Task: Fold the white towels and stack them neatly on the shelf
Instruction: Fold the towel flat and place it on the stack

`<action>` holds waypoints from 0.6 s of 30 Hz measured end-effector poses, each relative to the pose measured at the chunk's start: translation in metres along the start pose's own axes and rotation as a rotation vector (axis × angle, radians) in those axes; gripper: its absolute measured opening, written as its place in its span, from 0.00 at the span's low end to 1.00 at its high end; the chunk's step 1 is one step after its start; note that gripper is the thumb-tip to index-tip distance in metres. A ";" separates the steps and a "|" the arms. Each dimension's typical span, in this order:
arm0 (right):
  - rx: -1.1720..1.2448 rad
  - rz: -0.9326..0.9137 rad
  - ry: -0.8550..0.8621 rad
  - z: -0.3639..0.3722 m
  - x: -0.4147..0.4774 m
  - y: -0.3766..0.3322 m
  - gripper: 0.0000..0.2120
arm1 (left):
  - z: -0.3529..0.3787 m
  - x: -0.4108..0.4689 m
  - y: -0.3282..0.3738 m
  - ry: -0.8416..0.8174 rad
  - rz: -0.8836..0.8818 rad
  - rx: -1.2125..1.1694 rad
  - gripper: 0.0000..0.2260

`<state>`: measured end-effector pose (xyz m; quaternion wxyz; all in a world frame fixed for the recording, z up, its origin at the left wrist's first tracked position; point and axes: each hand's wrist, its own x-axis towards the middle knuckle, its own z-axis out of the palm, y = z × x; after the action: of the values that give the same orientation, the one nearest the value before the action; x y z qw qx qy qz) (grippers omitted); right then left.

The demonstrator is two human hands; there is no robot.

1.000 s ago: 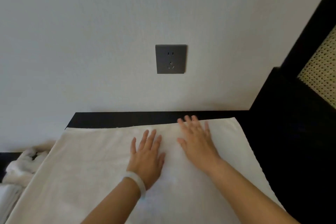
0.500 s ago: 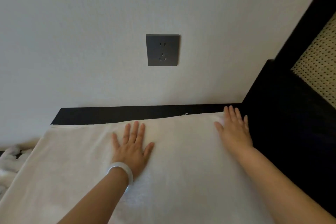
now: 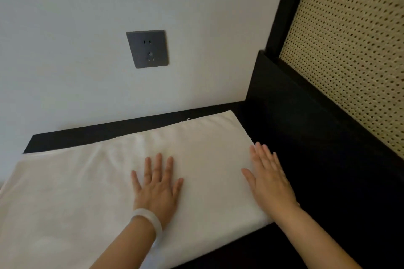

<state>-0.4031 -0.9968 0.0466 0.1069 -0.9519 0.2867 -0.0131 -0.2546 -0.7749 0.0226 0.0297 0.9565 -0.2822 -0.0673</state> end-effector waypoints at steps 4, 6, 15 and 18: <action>-0.031 -0.107 -0.070 0.026 -0.029 -0.008 0.36 | 0.015 -0.038 0.021 -0.072 0.171 0.038 0.29; -0.055 -0.003 -0.053 0.029 -0.033 0.013 0.38 | 0.015 -0.042 0.013 -0.072 0.177 0.054 0.27; -0.022 0.107 -0.124 0.017 -0.034 0.030 0.29 | 0.004 -0.066 -0.062 -0.079 -0.084 0.003 0.35; -0.011 0.109 -0.140 0.012 -0.034 0.026 0.30 | 0.002 -0.070 -0.072 -0.093 -0.114 -0.031 0.35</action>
<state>-0.4450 -0.9971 0.0301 0.1219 -0.9341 0.3299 0.0610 -0.2747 -0.6763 0.0215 0.0274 0.9663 -0.2271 -0.1177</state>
